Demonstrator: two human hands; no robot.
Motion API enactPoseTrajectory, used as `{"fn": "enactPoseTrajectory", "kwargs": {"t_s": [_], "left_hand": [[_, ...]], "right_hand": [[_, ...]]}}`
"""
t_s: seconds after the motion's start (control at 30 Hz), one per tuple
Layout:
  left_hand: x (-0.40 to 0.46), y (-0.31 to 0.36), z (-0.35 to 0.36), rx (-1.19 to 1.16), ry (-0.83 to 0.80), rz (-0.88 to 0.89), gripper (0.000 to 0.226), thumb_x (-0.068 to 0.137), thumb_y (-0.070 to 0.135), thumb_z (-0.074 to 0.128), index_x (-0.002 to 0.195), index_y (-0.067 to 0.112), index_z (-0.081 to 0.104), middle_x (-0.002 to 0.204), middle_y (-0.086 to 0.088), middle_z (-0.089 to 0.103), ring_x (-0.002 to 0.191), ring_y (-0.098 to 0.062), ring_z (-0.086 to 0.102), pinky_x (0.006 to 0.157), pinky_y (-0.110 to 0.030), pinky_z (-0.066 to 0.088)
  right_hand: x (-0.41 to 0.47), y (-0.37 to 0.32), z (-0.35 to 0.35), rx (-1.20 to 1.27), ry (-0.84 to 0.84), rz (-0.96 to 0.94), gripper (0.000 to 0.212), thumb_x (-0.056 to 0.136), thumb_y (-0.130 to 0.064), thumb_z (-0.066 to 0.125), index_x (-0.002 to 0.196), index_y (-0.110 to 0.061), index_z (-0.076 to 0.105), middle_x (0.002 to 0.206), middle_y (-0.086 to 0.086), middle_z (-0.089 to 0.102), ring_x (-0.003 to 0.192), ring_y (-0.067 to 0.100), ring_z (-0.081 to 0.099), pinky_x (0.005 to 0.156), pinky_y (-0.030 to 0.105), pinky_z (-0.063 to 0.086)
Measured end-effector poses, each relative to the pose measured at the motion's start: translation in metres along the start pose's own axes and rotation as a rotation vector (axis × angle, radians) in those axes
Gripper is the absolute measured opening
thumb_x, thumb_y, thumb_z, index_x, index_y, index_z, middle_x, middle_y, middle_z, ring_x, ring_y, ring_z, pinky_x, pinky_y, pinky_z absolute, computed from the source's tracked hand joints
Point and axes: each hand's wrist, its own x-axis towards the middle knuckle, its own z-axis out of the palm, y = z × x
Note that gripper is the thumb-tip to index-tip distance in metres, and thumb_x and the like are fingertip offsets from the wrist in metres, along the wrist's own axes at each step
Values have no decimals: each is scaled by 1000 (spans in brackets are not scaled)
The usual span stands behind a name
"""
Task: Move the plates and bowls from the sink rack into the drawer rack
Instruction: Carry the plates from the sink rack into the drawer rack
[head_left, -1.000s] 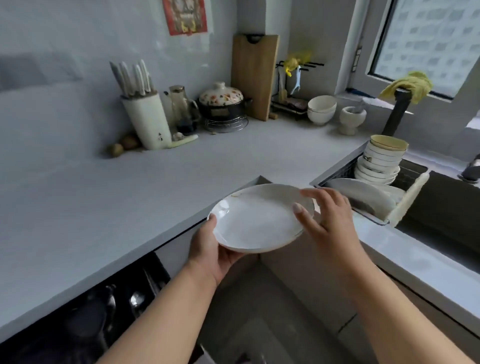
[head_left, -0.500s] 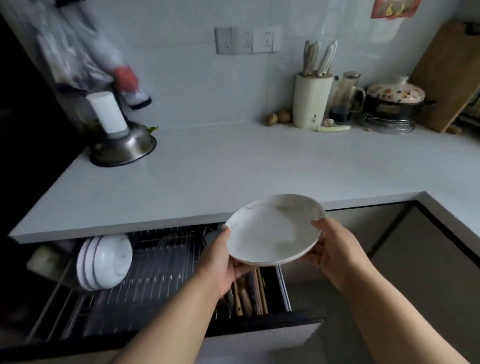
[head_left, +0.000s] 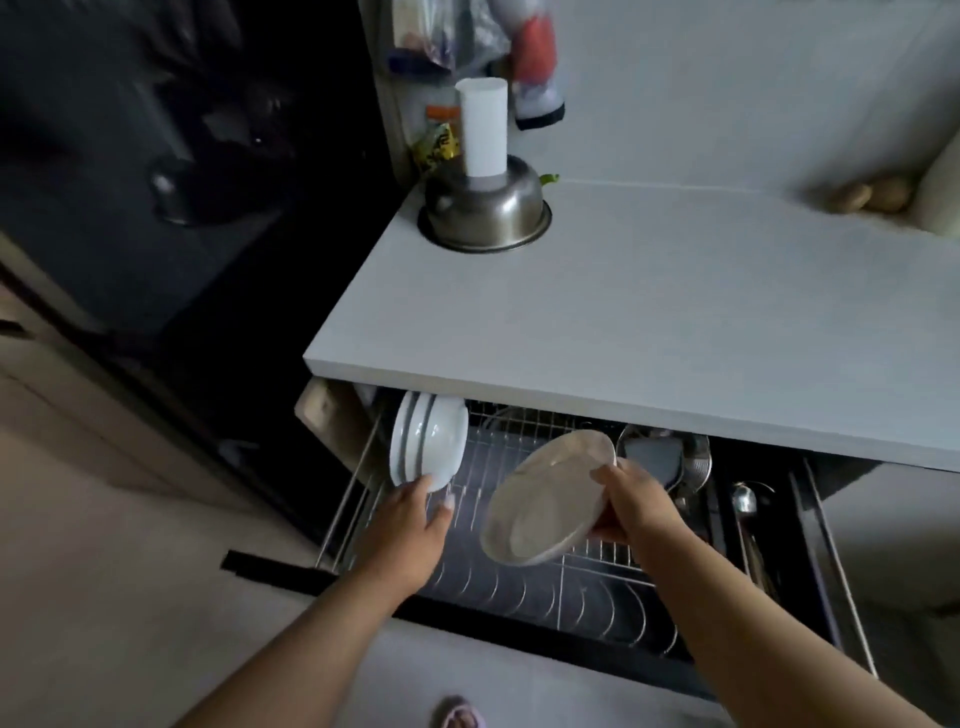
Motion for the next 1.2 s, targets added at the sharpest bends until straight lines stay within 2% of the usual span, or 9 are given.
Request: {"fn": "enactPoseTrajectory", "kwargs": {"t_s": [0.17,0.37,0.47,0.53,0.67,0.83,1.0,1.1,1.2], "left_hand": [[19,-57,-7,203,-108,22,63,99,48,36,153,20,19,159,-3,23,146,-20,19,119,-34,17],[28,-86,3,320,-97,87,70,97,57,25,154,19,9,161,-2,14,148,-18,10,121,-40,10],[28,-86,3,352,-79,127,74,96,61,16,154,19,-3,163,-1,2,149,-16,-3,122,-42,4],[28,-87,3,350,-92,118,76,95,63,12,153,19,-9,162,-2,-6,148,-16,-9,122,-40,2],[27,-86,1,318,-108,132,81,88,64,6,152,18,-12,163,-4,-5,148,-17,-8,122,-38,0],[27,-89,1,279,-116,144,81,87,63,9,153,19,-9,163,-4,-1,149,-17,-3,122,-38,0],[27,-91,4,243,-87,139,82,87,63,10,154,18,0,162,-7,11,149,-20,8,120,-38,3],[27,-91,5,234,-98,136,83,85,64,9,154,19,-2,162,-6,10,149,-19,8,121,-37,4],[27,-91,7,234,-67,135,81,87,63,14,154,18,4,161,-7,17,148,-20,14,119,-37,8]], "right_hand": [[57,4,71,-239,-37,-22,34,94,-13,49,128,-11,49,101,16,64,82,30,67,58,36,58],[120,5,121,-474,7,-14,53,88,-26,49,139,-17,38,119,17,62,94,34,65,82,50,56],[125,-6,140,-554,34,-45,56,93,-29,48,145,-18,32,122,15,60,91,34,65,76,43,55],[132,-9,149,-657,42,-63,55,96,-29,45,147,-16,29,124,16,59,92,32,63,67,32,46],[150,-7,162,-750,75,-73,58,97,-30,42,150,-20,23,124,15,60,73,27,53,54,26,36],[165,-7,181,-824,74,-105,54,95,-39,46,142,-14,35,109,18,64,78,31,56,67,30,39],[176,-9,199,-914,23,-128,49,96,-41,43,135,-11,44,123,19,59,106,37,58,77,33,39],[178,-14,205,-917,12,-137,47,97,-43,41,129,-10,50,122,20,60,105,37,58,77,33,40],[178,-17,206,-955,-52,-115,46,100,-38,37,137,-11,45,134,19,51,118,36,51,89,35,41]]}}
